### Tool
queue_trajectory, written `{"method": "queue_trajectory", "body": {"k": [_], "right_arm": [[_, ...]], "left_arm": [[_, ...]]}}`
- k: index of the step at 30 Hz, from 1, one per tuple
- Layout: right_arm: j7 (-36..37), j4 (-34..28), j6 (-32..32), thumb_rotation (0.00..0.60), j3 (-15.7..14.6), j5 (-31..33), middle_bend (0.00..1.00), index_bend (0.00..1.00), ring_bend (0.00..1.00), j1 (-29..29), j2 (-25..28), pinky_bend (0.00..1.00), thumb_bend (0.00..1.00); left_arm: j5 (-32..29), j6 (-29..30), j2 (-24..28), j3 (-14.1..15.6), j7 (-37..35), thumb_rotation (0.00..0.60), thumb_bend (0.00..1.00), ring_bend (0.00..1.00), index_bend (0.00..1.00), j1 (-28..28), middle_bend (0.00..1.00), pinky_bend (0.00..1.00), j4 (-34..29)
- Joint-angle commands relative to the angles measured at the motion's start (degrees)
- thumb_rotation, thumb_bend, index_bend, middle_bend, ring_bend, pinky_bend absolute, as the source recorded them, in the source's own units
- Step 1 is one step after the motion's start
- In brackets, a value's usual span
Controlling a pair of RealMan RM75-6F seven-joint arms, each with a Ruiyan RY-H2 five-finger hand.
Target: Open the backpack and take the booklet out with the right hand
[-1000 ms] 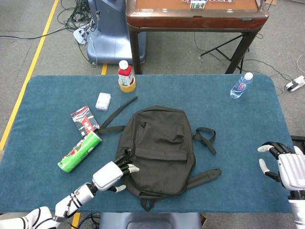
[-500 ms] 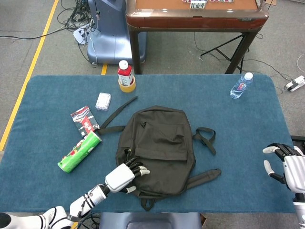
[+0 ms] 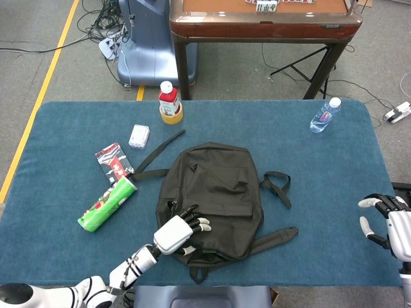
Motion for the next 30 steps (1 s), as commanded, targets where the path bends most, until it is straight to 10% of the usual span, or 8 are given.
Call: {"method": "queue_trajectory", "body": {"k": [1,9,30], "right_arm": [[0.2,0.1,0.1,0.600,0.1,0.0,0.33,0.40,0.27,0.0,0.0,0.37,0.35],[1.3,0.0,-0.5,0.600,-0.4,-2.3,0.33,0.40,0.27,0.7,0.9,0.37,0.36],[7.6,-10.5,-20.3,0.600,-8.6,-26.1,0.35,0.40,0.28,18.1,3.9,0.37,0.36]], "left_arm": [[0.1,0.2,-0.5,-0.2,-0.1,0.600,0.56,0.19,0.48,-0.6,0.25,0.00,0.5],[-1.7,2.0,-2.1,-1.7,-0.3,0.600,0.79,0.31,0.70,-1.0,0.42,0.01,0.8],[-32.9,-3.5,-7.6,-22.0,14.6,0.600,0.80,0.38,0.70,-5.1,0.53,0.05,-8.5]]}}
